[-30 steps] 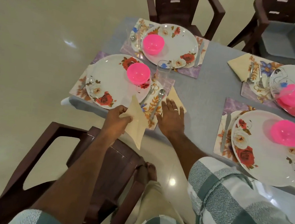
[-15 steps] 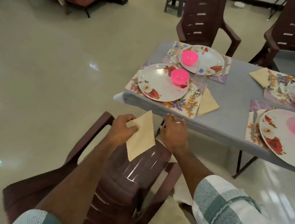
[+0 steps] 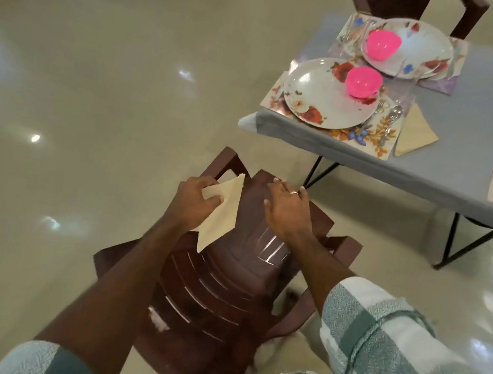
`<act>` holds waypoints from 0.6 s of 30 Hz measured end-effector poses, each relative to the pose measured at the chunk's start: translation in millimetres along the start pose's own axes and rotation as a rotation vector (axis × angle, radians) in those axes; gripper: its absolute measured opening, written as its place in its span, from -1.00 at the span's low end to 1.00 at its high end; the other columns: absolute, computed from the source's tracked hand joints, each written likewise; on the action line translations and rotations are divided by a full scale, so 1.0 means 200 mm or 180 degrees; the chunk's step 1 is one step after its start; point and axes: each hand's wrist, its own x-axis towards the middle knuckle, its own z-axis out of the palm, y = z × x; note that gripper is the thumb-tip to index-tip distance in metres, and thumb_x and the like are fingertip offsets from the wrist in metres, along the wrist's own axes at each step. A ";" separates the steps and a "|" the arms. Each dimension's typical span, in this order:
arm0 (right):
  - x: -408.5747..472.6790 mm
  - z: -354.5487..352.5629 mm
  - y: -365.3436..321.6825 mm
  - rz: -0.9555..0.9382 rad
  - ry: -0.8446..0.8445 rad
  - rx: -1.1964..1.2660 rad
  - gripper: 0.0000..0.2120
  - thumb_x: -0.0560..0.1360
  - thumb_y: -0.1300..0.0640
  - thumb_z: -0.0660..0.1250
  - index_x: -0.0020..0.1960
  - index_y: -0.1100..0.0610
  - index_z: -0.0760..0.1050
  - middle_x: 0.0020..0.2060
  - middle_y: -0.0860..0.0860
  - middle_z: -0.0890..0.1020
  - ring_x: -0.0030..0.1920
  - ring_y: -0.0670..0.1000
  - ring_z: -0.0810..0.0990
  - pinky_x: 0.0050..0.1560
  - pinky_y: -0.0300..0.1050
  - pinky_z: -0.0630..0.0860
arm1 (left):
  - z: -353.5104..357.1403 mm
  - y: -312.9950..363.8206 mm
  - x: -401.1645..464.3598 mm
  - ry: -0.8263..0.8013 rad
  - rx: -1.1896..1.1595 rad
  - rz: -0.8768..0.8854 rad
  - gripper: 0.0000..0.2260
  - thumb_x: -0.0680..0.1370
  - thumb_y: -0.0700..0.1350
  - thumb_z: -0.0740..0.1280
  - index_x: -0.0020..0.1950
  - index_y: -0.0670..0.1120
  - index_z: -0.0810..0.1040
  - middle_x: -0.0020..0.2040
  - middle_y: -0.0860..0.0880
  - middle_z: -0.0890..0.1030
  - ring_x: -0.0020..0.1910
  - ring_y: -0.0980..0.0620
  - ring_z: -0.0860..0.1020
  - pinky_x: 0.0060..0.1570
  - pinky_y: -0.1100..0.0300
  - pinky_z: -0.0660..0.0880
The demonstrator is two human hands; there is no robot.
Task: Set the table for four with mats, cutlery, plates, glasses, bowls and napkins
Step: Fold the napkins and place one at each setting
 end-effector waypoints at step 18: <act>-0.21 0.32 -1.29 0.0491 0.0403 -0.0319 -0.44 0.64 -0.02 0.16 0.59 0.06 0.16 0.59 -0.02 0.22 0.59 0.00 0.13 0.57 0.23 0.05 | -0.87 -0.94 -0.12 -0.0285 -0.0502 0.0654 -0.92 0.50 -0.13 0.44 -0.02 -0.07 0.65 -0.05 -0.02 0.66 -0.07 0.00 0.60 -0.13 0.18 0.45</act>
